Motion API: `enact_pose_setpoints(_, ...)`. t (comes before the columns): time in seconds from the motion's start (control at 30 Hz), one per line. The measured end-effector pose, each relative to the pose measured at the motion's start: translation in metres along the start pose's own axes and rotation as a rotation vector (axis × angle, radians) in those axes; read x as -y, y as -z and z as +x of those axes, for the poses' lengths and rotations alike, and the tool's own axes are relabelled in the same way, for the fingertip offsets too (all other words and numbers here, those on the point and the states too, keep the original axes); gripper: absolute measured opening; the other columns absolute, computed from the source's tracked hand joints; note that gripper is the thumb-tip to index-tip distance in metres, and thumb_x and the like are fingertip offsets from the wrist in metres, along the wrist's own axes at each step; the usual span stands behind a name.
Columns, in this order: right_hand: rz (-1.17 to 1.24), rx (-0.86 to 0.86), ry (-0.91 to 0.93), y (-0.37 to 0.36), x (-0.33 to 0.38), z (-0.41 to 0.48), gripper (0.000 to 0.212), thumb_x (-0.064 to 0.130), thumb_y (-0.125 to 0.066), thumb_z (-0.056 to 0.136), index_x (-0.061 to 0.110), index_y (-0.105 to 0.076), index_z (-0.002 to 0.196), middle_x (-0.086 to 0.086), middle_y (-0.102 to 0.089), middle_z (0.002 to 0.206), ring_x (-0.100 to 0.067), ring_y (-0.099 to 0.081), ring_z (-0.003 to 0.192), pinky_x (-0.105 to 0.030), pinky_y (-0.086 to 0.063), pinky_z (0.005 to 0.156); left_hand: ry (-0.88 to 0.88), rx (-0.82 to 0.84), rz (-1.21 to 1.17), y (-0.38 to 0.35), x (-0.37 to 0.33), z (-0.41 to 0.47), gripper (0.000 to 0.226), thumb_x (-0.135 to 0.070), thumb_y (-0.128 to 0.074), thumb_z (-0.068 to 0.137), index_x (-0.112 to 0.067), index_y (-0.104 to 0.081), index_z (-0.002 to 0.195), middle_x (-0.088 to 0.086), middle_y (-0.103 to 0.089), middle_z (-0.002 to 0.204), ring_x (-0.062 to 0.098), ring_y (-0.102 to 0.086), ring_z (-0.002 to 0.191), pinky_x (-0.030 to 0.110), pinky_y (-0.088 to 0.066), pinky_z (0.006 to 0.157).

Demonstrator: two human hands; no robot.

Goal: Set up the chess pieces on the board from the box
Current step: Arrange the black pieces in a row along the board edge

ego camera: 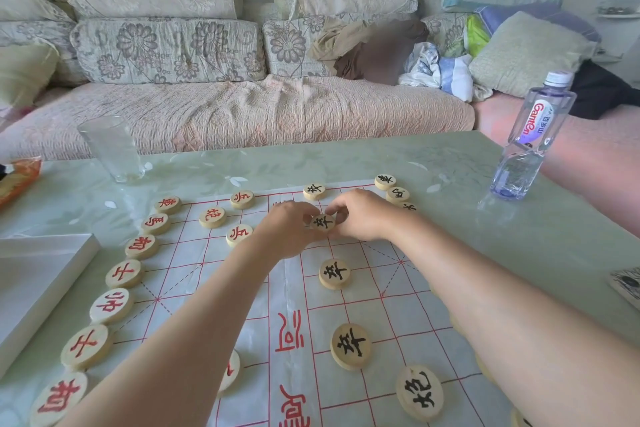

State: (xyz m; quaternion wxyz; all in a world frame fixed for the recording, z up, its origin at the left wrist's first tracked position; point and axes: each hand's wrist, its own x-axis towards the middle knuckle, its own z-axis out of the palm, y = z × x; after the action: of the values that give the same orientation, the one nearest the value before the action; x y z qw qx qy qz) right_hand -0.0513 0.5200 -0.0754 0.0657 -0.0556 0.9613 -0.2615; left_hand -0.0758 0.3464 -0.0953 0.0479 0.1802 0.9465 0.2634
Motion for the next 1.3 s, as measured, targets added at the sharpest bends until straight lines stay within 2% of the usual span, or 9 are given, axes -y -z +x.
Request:
enact_pose_setpoints(0.17,0.076,0.008,-0.03,0.013,-0.005,0.001,0.056,0.031,-0.085,0.073,0.027,-0.064,0.125,0.009,-0.069,0.099,-0.012,-0.064,0.092,-0.025,-0.048,0.078,0.002,0.025,0.015,0.004,-0.002,-0.001,0.061,-0.053,-0.072,0.075,-0.028,-0.055,0.127,-0.006,-0.059,0.114,0.016,-0.052,0.101,0.028,-0.044,0.082)
enact_pose_setpoints(0.37,0.098,-0.206,-0.088,0.04,-0.033,0.004,0.045,0.024,-0.077,0.083,0.025,-0.064,0.126,0.007,-0.066,0.11,-0.006,-0.059,0.081,-0.018,-0.043,0.064,-0.012,-0.052,0.008,0.021,-0.016,0.012,0.054,-0.045,-0.064,0.085,-0.028,-0.048,0.133,-0.004,-0.054,0.121,0.015,-0.05,0.095,0.026,-0.041,0.071)
enact_pose_setpoints(0.5,0.024,-0.194,-0.083,0.033,-0.041,0.011,0.055,0.03,-0.076,0.084,0.023,-0.059,0.135,0.004,-0.061,0.134,-0.015,-0.057,0.122,-0.023,-0.041,0.099,-0.005,-0.092,0.049,0.015,-0.017,0.029,0.05,-0.042,-0.06,0.088,-0.026,-0.049,0.135,0.001,-0.053,0.125,0.023,-0.046,0.115,0.031,-0.039,0.087)
enact_pose_setpoints(0.6,-0.023,-0.159,-0.038,0.03,-0.036,0.016,0.063,0.043,-0.074,0.084,0.028,-0.053,0.141,0.008,-0.053,0.145,-0.015,-0.047,0.134,-0.028,-0.036,0.11,0.004,-0.092,0.099,0.005,-0.015,0.039,0.048,-0.039,-0.059,0.088,-0.027,-0.05,0.134,0.004,-0.05,0.128,0.026,-0.04,0.122,0.034,-0.036,0.096)
enact_pose_setpoints(0.87,-0.127,-0.16,-0.025,0.025,-0.037,0.024,0.046,0.044,-0.074,0.079,0.035,-0.065,0.123,0.011,-0.066,0.112,-0.015,-0.061,0.103,-0.03,-0.048,0.086,-0.151,-0.088,0.062,-0.009,-0.031,0.049,0.029,-0.034,-0.06,0.088,-0.026,-0.066,0.115,-0.003,-0.064,0.111,0.019,-0.055,0.107,0.03,-0.044,0.092)
enact_pose_setpoints(1.0,-0.061,-0.143,-0.01,0.025,-0.041,0.024,0.053,0.043,-0.073,0.081,0.033,-0.06,0.131,0.014,-0.061,0.12,-0.011,-0.057,0.109,-0.025,-0.044,0.087,-0.138,-0.016,0.098,-0.01,-0.033,0.047,0.034,-0.027,-0.057,0.089,-0.026,-0.063,0.122,-0.004,-0.063,0.116,0.02,-0.059,0.093,0.027,-0.045,0.081)
enact_pose_setpoints(1.1,0.01,-0.136,0.032,0.024,-0.043,0.024,0.048,0.03,-0.069,0.087,0.031,-0.06,0.134,0.017,-0.063,0.123,-0.007,-0.059,0.108,-0.018,-0.039,0.079,-0.156,-0.015,0.143,-0.009,-0.031,0.047,0.038,-0.026,-0.057,0.088,-0.032,-0.061,0.125,0.0,-0.058,0.117,0.022,-0.051,0.108,0.031,-0.044,0.087)
enact_pose_setpoints(1.2,-0.016,-0.157,-0.013,0.024,-0.042,0.024,0.053,0.046,-0.072,0.083,0.032,-0.06,0.133,0.015,-0.064,0.112,-0.002,-0.057,0.082,-0.02,-0.04,0.07,-0.147,-0.012,0.156,-0.011,-0.031,0.049,0.037,-0.027,-0.057,0.089,-0.03,-0.06,0.125,0.0,-0.056,0.119,0.021,-0.044,0.115,0.028,-0.039,0.088)
enact_pose_setpoints(1.3,-0.087,-0.17,-0.059,0.023,-0.042,0.024,0.067,0.063,-0.07,0.076,0.033,-0.057,0.135,0.012,-0.061,0.111,-0.011,-0.057,0.098,-0.029,-0.047,0.084,-0.136,-0.01,0.115,-0.012,-0.032,0.048,0.037,-0.028,-0.061,0.087,-0.026,-0.061,0.124,-0.003,-0.059,0.118,0.019,-0.049,0.11,0.028,-0.042,0.085)
